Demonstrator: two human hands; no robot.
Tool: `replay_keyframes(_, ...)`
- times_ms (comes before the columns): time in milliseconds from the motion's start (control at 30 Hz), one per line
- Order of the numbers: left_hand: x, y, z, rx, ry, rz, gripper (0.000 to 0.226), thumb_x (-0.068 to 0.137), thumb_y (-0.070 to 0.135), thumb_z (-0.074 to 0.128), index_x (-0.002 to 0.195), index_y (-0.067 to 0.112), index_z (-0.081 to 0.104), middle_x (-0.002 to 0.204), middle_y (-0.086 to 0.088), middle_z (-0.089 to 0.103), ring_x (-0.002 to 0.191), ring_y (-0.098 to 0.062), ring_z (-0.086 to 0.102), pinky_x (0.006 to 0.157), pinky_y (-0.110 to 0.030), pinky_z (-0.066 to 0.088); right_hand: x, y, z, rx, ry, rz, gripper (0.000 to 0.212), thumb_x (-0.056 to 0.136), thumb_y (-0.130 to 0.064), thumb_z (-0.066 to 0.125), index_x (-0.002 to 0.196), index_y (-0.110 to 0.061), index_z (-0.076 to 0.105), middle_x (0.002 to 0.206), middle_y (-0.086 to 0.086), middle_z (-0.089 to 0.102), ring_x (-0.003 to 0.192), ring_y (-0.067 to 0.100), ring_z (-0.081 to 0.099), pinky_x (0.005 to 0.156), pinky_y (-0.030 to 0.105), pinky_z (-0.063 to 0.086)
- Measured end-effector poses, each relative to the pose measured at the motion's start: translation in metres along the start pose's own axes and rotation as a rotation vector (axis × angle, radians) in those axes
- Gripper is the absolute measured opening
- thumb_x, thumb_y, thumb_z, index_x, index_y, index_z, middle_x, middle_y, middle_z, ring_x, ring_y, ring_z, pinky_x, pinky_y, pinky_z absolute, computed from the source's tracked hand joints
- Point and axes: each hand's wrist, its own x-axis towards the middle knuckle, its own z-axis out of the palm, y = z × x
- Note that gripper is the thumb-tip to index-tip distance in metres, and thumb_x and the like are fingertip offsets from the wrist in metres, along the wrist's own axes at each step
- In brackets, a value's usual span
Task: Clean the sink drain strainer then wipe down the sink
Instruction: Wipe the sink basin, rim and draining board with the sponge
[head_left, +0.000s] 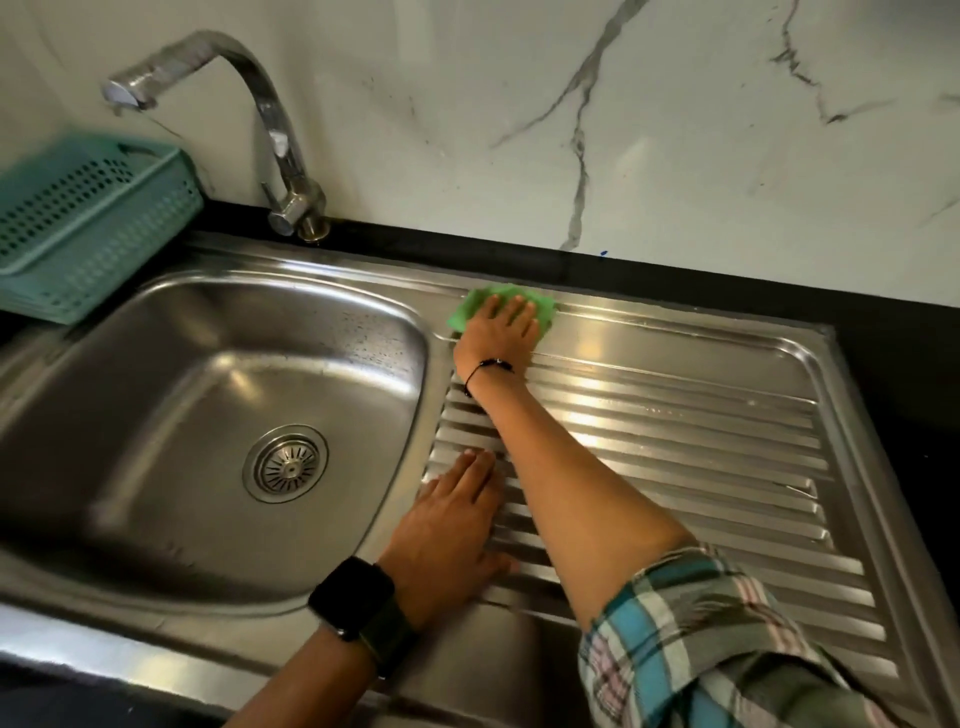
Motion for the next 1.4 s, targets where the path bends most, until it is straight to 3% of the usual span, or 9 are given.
replay_keyframes(233, 0.000, -0.001, -0.001, -0.077, -0.019, 0.010, 0.085, 0.084, 0.046, 0.053, 0.146, 0.022, 0.001, 0.157, -0.001, -0.008, 0.144, -0.020, -0.011, 0.118, -0.041, 0.002, 0.017, 0.028, -0.017, -0.224, -0.163, -0.584, 0.065, 0.089, -0.013, 0.049, 0.147, -0.016, 0.020, 0.157, 0.014, 0.012, 0.146, 0.031, 0.008, 0.120, 0.040, 0.005)
replay_keyframes(367, -0.002, -0.005, -0.001, -0.125, -0.021, 0.033, 0.084, 0.085, 0.045, 0.053, 0.147, 0.020, 0.003, 0.157, -0.001, -0.008, 0.144, -0.019, -0.011, 0.117, -0.038, 0.000, 0.026, 0.077, -0.050, -0.319, -0.255, -0.714, 0.069, 0.084, 0.002, 0.044, 0.146, -0.022, 0.025, 0.157, 0.006, 0.019, 0.146, 0.022, 0.014, 0.121, 0.036, 0.011)
replay_keyframes(500, -0.004, -0.005, -0.002, -0.141, -0.010, 0.043, 0.082, 0.085, 0.043, 0.055, 0.147, 0.018, 0.006, 0.158, -0.001, -0.005, 0.145, -0.019, -0.007, 0.118, -0.038, 0.003, 0.012, 0.144, -0.075, -0.301, -0.183, -0.539, 0.069, 0.082, 0.006, 0.045, 0.144, -0.019, 0.031, 0.155, 0.009, 0.025, 0.144, 0.023, 0.021, 0.120, 0.031, 0.012)
replay_keyframes(633, -0.009, -0.007, -0.009, -0.114, 0.007, 0.073, 0.078, 0.085, 0.039, 0.056, 0.145, 0.014, 0.015, 0.158, -0.005, 0.003, 0.145, -0.021, 0.001, 0.119, -0.037, 0.009, -0.021, 0.205, -0.078, -0.106, -0.026, -0.091, 0.064, 0.082, 0.008, 0.048, 0.141, -0.011, 0.038, 0.152, 0.017, 0.030, 0.140, 0.033, 0.028, 0.117, 0.042, 0.022)
replay_keyframes(800, -0.022, -0.013, -0.005, -0.052, 0.127, 0.090, 0.061, 0.087, 0.031, 0.054, 0.139, 0.011, 0.030, 0.153, -0.010, 0.019, 0.141, -0.022, 0.019, 0.115, -0.031, 0.017, -0.033, 0.169, -0.062, -0.137, 0.089, 0.253, 0.045, 0.087, -0.006, 0.045, 0.132, -0.009, 0.049, 0.137, 0.023, 0.046, 0.127, 0.045, 0.038, 0.107, 0.050, 0.035)
replay_keyframes(867, -0.028, -0.018, -0.001, -0.023, 0.143, 0.089, 0.057, 0.087, 0.029, 0.052, 0.137, 0.011, 0.032, 0.153, -0.010, 0.021, 0.141, -0.022, 0.020, 0.115, -0.032, 0.018, -0.033, 0.129, -0.052, -0.149, 0.047, 0.161, 0.044, 0.087, -0.010, 0.047, 0.132, -0.011, 0.049, 0.138, 0.021, 0.046, 0.127, 0.043, 0.039, 0.108, 0.047, 0.035)
replay_keyframes(1000, -0.040, -0.028, 0.000, -0.052, 0.177, 0.063, 0.049, 0.087, 0.027, 0.049, 0.132, 0.011, 0.039, 0.146, -0.009, 0.033, 0.134, -0.023, 0.032, 0.110, -0.031, 0.026, -0.049, 0.040, -0.025, -0.140, -0.093, -0.338, 0.058, 0.088, -0.007, 0.048, 0.142, -0.020, 0.035, 0.152, 0.010, 0.030, 0.139, 0.036, 0.024, 0.117, 0.039, 0.021)
replay_keyframes(1133, -0.059, -0.036, -0.002, -0.040, 0.234, 0.049, 0.039, 0.086, 0.022, 0.045, 0.122, 0.009, 0.049, 0.134, -0.009, 0.047, 0.124, -0.024, 0.043, 0.103, -0.030, 0.032, -0.092, 0.016, -0.010, -0.203, -0.262, -0.709, 0.066, 0.085, 0.002, 0.047, 0.143, -0.028, 0.033, 0.156, -0.001, 0.022, 0.146, 0.025, 0.010, 0.121, 0.040, 0.009)
replay_keyframes(1400, -0.098, -0.059, -0.011, -0.149, 0.349, -0.107, 0.033, 0.086, 0.012, 0.045, 0.116, 0.008, 0.056, 0.127, -0.010, 0.056, 0.112, -0.030, 0.054, 0.090, -0.036, 0.041, -0.172, 0.040, -0.029, -0.279, -0.313, -0.676, 0.065, 0.087, -0.007, 0.045, 0.146, -0.028, 0.024, 0.157, 0.001, 0.016, 0.147, 0.022, 0.007, 0.117, 0.024, -0.002)
